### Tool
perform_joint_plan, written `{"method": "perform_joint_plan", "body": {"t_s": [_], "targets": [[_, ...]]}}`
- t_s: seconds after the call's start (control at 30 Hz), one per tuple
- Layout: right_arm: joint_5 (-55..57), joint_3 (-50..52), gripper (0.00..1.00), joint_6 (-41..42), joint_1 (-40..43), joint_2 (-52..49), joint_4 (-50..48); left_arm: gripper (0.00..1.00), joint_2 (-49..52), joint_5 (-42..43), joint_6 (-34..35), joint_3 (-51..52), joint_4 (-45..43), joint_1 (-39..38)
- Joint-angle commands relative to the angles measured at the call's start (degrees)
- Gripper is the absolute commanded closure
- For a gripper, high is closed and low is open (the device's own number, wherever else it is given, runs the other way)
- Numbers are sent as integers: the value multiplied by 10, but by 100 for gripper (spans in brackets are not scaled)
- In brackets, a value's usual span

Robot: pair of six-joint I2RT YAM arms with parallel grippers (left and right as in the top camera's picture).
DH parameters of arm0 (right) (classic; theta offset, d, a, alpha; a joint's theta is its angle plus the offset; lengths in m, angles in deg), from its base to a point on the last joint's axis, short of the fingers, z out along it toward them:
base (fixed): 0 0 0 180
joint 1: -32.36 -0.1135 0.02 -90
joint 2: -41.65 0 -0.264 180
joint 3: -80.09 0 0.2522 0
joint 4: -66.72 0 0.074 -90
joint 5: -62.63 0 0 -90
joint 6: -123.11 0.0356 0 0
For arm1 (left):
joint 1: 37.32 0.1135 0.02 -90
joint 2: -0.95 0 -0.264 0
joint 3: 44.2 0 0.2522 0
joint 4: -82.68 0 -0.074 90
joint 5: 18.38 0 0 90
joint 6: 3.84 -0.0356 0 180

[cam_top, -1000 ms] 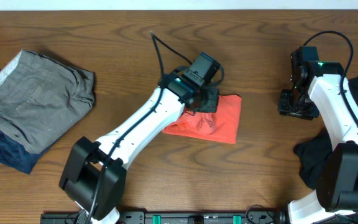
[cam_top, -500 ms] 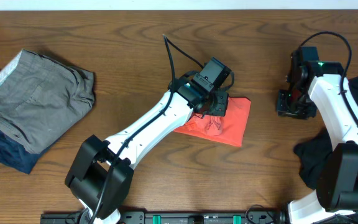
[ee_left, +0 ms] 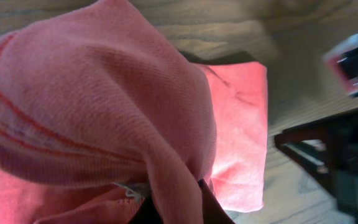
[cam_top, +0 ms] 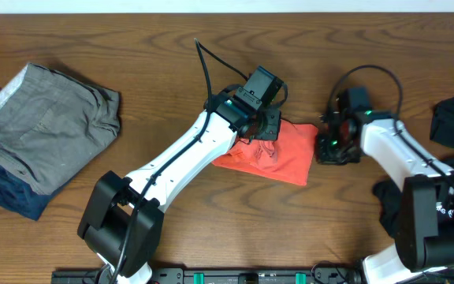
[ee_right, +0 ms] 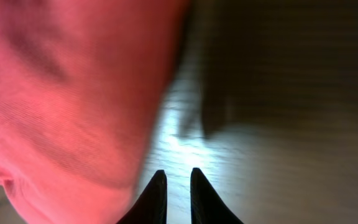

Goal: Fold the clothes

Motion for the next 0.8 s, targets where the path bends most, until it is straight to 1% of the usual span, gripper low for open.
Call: {"method": "perform_joint_plan", "body": {"t_s": [0.0, 0.17, 0.43, 0.53, 0.6, 0.73, 0.77], "targets": [[-20, 27, 87, 8, -28, 8, -31, 92, -27, -21, -20, -10, 7, 2], [-18, 47, 87, 36, -46, 8, -72, 92, -48, -36, -31, -29, 9, 1], [-18, 49, 86, 42, -47, 8, -73, 93, -32, -36, -30, -33, 9, -26], [-18, 49, 87, 42, -47, 8, -70, 91, -17, -35, -30, -31, 9, -33], [-18, 49, 86, 42, -47, 8, -66, 86, -9, -35, -30, -31, 7, -38], [-18, 48, 85, 42, -47, 8, -64, 86, -6, -35, -30, -31, -10, -52], [-18, 48, 83, 42, -46, 8, -63, 85, -6, -35, -30, -31, -14, -57]]}}
